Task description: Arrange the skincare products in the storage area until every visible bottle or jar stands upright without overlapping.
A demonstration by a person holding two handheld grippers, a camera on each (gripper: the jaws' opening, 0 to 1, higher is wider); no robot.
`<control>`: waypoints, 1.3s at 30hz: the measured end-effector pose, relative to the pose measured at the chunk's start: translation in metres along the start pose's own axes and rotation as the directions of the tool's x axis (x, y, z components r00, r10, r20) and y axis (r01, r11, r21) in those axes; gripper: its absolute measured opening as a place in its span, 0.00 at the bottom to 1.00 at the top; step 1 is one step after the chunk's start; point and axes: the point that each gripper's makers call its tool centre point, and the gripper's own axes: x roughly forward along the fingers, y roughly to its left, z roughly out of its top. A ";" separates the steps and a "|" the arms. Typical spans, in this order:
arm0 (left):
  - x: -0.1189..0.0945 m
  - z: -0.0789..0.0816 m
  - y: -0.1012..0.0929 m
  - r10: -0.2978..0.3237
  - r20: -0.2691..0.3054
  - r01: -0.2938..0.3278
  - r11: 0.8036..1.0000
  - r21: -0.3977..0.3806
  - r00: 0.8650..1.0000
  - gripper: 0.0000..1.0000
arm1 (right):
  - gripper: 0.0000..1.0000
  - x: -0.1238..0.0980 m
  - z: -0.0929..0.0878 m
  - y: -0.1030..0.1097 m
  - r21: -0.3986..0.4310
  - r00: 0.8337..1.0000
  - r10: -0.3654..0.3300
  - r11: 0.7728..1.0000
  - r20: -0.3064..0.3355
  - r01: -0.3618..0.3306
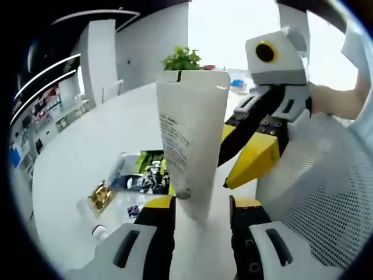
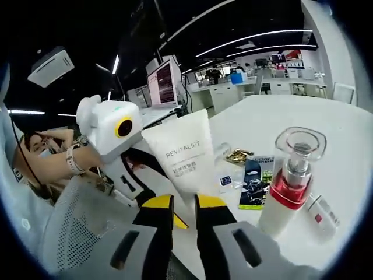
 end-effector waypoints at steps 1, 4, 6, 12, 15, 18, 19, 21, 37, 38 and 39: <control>0.001 0.000 0.000 0.000 -0.006 0.001 1.000 0.007 1.000 0.34 | 0.14 0.000 0.000 0.000 -0.001 1.000 0.000 1.000 0.000 0.000; 0.005 0.000 0.002 0.003 -0.012 -0.003 1.000 0.024 1.000 0.31 | 0.13 0.001 0.000 0.000 -0.003 1.000 0.002 1.000 -0.002 -0.002; 0.007 0.001 0.004 0.001 -0.008 0.000 1.000 0.021 1.000 0.28 | 0.13 0.001 0.000 0.001 -0.004 1.000 0.004 1.000 -0.003 -0.004; 0.011 -0.001 0.010 0.007 -0.022 -0.006 0.998 0.057 1.000 0.20 | 0.12 0.000 -0.001 -0.002 -0.006 1.000 -0.006 1.000 -0.008 0.006; 0.012 -0.001 0.009 -0.008 -0.013 0.009 0.998 0.056 1.000 0.20 | 0.13 -0.001 -0.001 -0.002 -0.003 1.000 -0.005 1.000 -0.010 0.004; 0.012 -0.001 0.008 -0.019 0.013 0.018 0.999 0.047 1.000 0.19 | 0.14 -0.006 -0.002 -0.002 -0.019 1.000 -0.011 1.000 -0.015 0.011; 0.012 -0.001 0.008 -0.021 0.028 0.019 0.999 0.044 0.999 0.19 | 0.14 -0.007 -0.002 -0.003 -0.022 1.000 -0.013 1.000 -0.016 0.013; 0.012 -0.001 0.008 -0.024 0.046 0.022 0.999 0.042 0.999 0.18 | 0.14 -0.013 -0.002 -0.007 -0.021 1.000 -0.022 1.000 -0.016 0.021; 0.016 0.003 0.009 -0.127 0.124 0.114 0.988 0.108 0.984 0.16 | 0.19 -0.076 -0.021 -0.043 0.007 0.982 -0.186 0.983 -0.020 0.186; 0.016 0.003 0.009 -0.130 0.126 0.117 0.987 0.111 0.983 0.16 | 0.20 -0.078 -0.022 -0.045 0.003 0.981 -0.191 0.981 -0.025 0.192; 0.017 0.004 0.009 -0.134 0.130 0.120 0.987 0.111 0.982 0.16 | 0.21 -0.082 -0.023 -0.048 -0.002 0.978 -0.206 0.979 -0.029 0.206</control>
